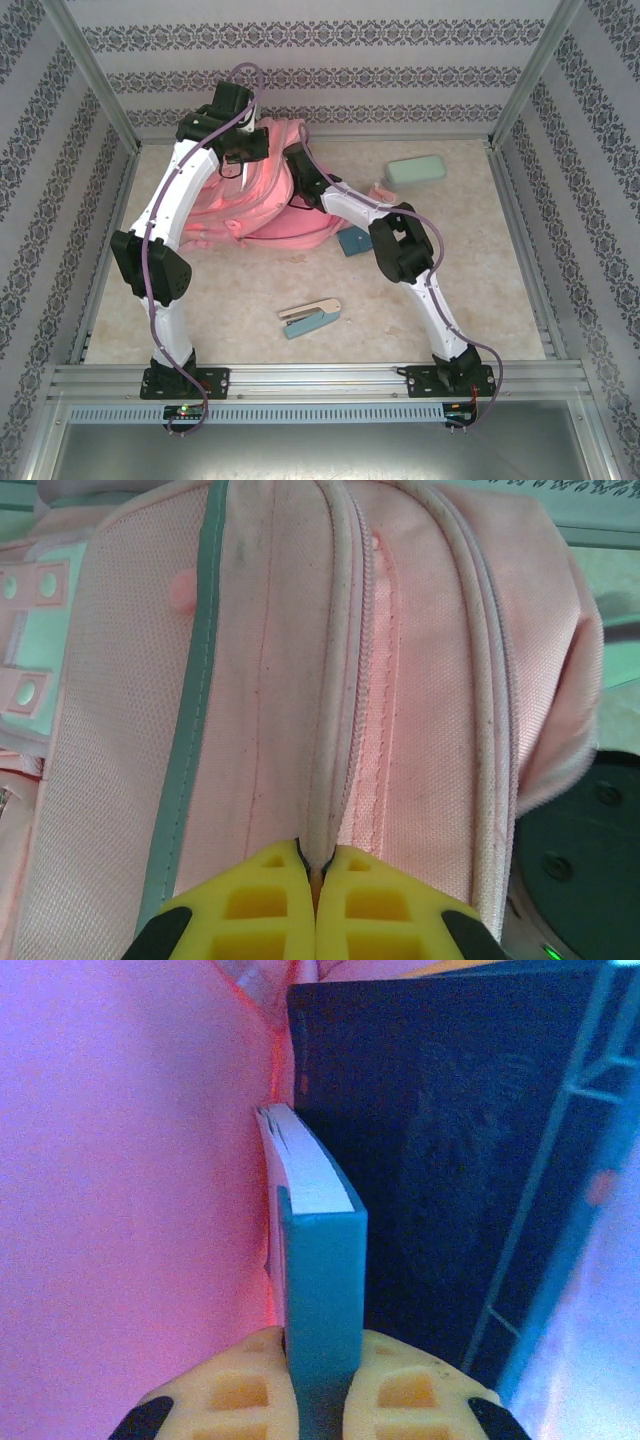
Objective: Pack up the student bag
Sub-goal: Place the loose stationery in the student bag.
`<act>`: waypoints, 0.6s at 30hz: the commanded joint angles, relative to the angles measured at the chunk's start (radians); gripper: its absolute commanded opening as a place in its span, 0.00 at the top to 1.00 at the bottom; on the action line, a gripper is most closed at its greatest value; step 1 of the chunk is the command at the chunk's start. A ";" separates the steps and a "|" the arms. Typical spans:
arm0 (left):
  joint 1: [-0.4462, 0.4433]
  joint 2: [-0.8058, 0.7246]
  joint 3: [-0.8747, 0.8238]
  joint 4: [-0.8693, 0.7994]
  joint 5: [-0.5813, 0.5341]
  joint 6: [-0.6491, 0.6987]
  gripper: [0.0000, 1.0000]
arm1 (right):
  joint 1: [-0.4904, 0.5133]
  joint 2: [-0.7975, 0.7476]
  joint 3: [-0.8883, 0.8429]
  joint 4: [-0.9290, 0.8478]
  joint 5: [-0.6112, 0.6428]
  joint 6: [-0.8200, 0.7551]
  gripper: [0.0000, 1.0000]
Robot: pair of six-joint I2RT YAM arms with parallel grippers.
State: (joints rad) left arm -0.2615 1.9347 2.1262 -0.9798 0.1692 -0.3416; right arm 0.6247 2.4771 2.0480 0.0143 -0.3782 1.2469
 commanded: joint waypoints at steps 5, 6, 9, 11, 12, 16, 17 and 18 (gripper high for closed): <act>-0.002 -0.079 -0.001 0.064 0.015 -0.002 1.00 | 0.004 -0.019 0.031 -0.064 -0.022 -0.029 0.72; -0.002 -0.079 -0.002 0.063 0.007 0.005 1.00 | 0.001 -0.046 0.009 -0.062 -0.019 -0.040 0.67; 0.001 -0.076 -0.003 0.064 -0.014 0.013 1.00 | -0.010 -0.115 -0.052 -0.075 -0.017 -0.054 0.59; 0.004 -0.072 -0.003 0.064 -0.016 0.018 1.00 | -0.013 -0.168 -0.105 -0.080 -0.013 -0.066 0.56; 0.007 -0.071 -0.005 0.063 -0.015 0.020 1.00 | -0.014 -0.190 -0.130 -0.080 -0.009 -0.071 0.54; 0.017 -0.068 -0.012 0.066 -0.010 0.022 1.00 | -0.024 -0.284 -0.245 -0.085 0.008 -0.092 0.51; 0.018 -0.067 -0.015 0.069 -0.010 0.021 1.00 | -0.029 -0.305 -0.270 -0.092 0.008 -0.096 0.51; 0.019 -0.066 -0.018 0.070 -0.010 0.021 1.00 | -0.034 -0.321 -0.294 -0.092 0.005 -0.099 0.51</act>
State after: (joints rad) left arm -0.2584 1.9278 2.1109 -0.9791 0.1650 -0.3374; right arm 0.6079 2.2288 1.8042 -0.0681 -0.3859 1.1828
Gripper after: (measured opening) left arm 0.066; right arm 0.488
